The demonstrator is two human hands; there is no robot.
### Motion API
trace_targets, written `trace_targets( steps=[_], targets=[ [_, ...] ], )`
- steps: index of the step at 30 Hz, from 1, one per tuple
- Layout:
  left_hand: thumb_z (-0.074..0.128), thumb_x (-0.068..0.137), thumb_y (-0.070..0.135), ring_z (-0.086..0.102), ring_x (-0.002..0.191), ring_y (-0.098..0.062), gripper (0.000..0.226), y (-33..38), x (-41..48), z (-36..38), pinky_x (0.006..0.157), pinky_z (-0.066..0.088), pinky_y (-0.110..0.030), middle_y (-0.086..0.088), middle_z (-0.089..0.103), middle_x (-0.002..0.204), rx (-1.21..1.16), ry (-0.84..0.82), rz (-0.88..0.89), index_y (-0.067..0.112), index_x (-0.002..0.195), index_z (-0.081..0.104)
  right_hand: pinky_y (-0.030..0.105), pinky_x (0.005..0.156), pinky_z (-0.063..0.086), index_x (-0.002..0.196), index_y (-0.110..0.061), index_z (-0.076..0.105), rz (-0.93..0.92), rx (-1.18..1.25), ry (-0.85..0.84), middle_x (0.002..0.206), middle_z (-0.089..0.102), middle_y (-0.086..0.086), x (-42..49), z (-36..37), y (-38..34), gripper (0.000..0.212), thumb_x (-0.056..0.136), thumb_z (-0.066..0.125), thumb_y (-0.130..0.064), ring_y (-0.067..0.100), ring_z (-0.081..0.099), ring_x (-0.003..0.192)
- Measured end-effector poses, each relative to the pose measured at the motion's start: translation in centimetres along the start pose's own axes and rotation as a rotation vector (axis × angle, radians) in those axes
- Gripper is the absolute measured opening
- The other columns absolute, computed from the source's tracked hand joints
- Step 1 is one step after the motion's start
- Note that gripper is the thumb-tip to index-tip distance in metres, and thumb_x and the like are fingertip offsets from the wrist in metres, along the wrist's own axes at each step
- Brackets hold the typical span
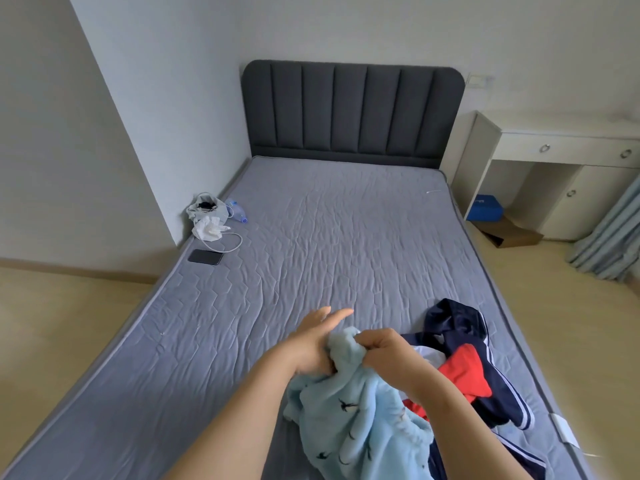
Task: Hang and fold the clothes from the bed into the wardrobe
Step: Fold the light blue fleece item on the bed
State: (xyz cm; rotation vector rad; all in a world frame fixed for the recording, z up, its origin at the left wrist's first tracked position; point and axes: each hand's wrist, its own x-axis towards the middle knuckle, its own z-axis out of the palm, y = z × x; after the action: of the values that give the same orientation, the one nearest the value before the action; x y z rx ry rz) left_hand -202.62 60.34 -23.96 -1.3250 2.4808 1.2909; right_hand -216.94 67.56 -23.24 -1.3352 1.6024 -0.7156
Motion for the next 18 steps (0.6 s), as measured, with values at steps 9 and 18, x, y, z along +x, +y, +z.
trace_targets(
  steps=[9,18],
  targets=[
    [0.046,0.083,-0.007,0.039,0.064,-0.007,0.028,1.7,-0.6,-2.2,0.054,0.035,-0.013,0.003,0.048,0.071,-0.468,0.324,0.04,0.021,0.076,0.046,0.016,0.063,0.048,0.107,-0.042,0.049,-0.011,0.252,0.181,0.102,0.053,-0.005,-0.8,-0.8,0.1,0.056,0.076,0.061,0.003,0.011,0.056,0.082],
    [0.074,0.061,0.004,0.051,0.092,-0.009,0.059,2.4,-3.6,-4.9,0.076,0.046,-0.018,0.006,0.047,0.115,-0.566,-0.019,0.244,0.03,0.106,0.046,0.027,0.077,0.049,0.095,-0.018,0.062,0.019,0.109,0.223,0.088,0.067,-0.003,-0.4,-0.5,-0.4,0.011,0.084,0.065,-0.014,0.013,0.062,0.087]
  ],
)
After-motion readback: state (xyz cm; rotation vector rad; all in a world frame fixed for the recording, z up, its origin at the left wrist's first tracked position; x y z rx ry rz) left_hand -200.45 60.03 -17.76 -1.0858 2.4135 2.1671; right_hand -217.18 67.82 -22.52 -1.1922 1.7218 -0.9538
